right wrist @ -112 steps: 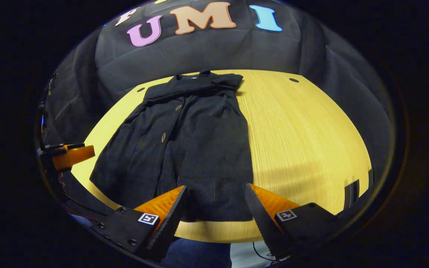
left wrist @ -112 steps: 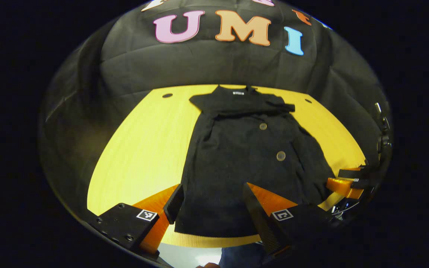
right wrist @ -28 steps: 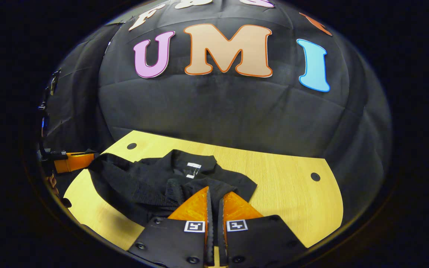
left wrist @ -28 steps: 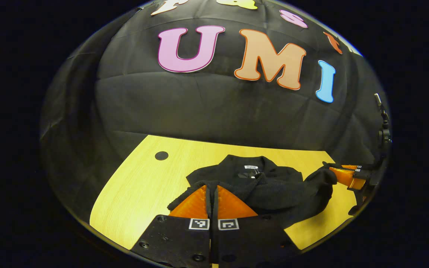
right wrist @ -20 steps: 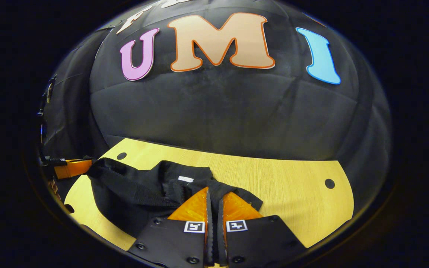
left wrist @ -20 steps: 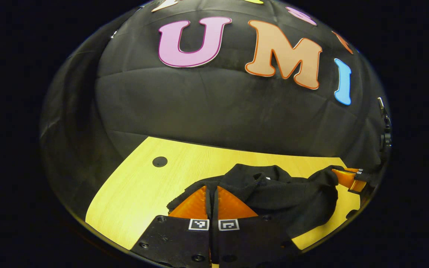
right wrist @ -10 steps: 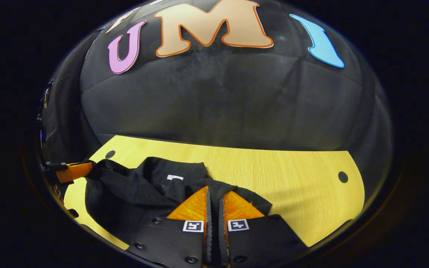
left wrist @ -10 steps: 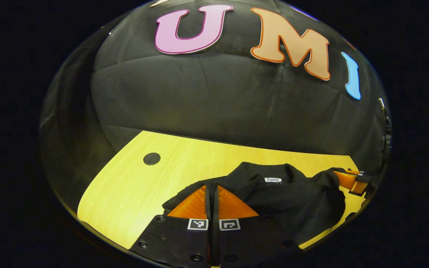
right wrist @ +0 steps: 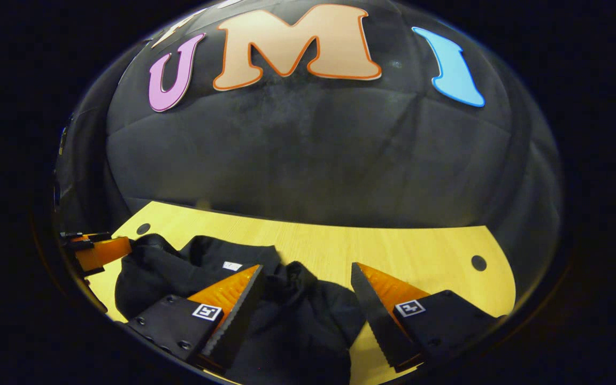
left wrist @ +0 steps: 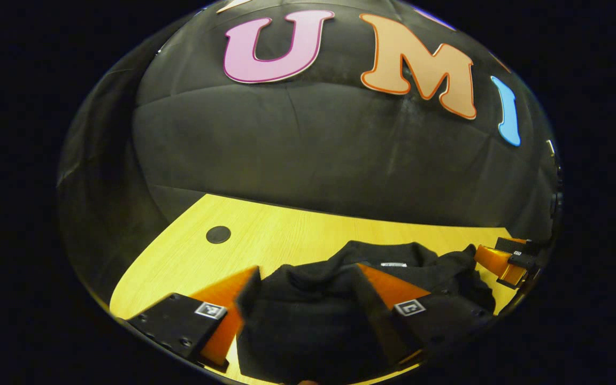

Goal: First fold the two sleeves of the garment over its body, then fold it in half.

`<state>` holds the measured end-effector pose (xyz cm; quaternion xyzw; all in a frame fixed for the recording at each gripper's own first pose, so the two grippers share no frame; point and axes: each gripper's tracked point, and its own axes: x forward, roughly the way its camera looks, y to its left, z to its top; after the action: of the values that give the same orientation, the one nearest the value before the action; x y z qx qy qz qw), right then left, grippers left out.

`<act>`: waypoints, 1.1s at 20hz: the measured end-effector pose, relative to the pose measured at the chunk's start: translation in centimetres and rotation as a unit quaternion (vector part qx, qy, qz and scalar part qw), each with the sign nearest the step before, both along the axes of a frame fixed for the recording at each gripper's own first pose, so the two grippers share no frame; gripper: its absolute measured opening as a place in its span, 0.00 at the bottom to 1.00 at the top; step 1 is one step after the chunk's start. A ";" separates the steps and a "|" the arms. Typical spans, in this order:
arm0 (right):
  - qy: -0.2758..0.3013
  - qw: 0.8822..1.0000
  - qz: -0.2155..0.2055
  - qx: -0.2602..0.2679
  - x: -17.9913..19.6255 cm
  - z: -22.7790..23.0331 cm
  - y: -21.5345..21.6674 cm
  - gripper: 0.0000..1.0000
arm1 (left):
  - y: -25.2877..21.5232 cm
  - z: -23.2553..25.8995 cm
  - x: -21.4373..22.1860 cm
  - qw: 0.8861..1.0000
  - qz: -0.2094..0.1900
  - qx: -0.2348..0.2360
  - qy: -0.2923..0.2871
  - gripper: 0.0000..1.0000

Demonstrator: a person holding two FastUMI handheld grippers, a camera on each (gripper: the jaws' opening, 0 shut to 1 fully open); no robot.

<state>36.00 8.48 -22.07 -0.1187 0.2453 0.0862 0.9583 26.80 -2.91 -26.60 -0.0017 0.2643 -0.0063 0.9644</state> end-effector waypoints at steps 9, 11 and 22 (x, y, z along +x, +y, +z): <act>-0.043 0.999 -0.001 0.031 -4.7 3.4 -0.1 1.00 | -0.5 3.8 -2.4 1.000 -0.013 -0.006 -0.011 0.95; -0.061 0.997 0.000 0.046 -6.6 4.7 0.1 1.00 | 0.0 5.8 -3.2 1.000 -0.010 -0.006 -0.029 0.95; -0.104 0.990 0.028 0.092 -21.1 7.9 1.8 1.00 | -0.3 10.4 -14.9 0.997 -0.030 0.044 -0.056 0.95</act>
<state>14.90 10.31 -14.21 -0.0456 0.1324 0.1223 0.9826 11.90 -3.24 -16.23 0.0487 0.2099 -0.0241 0.9762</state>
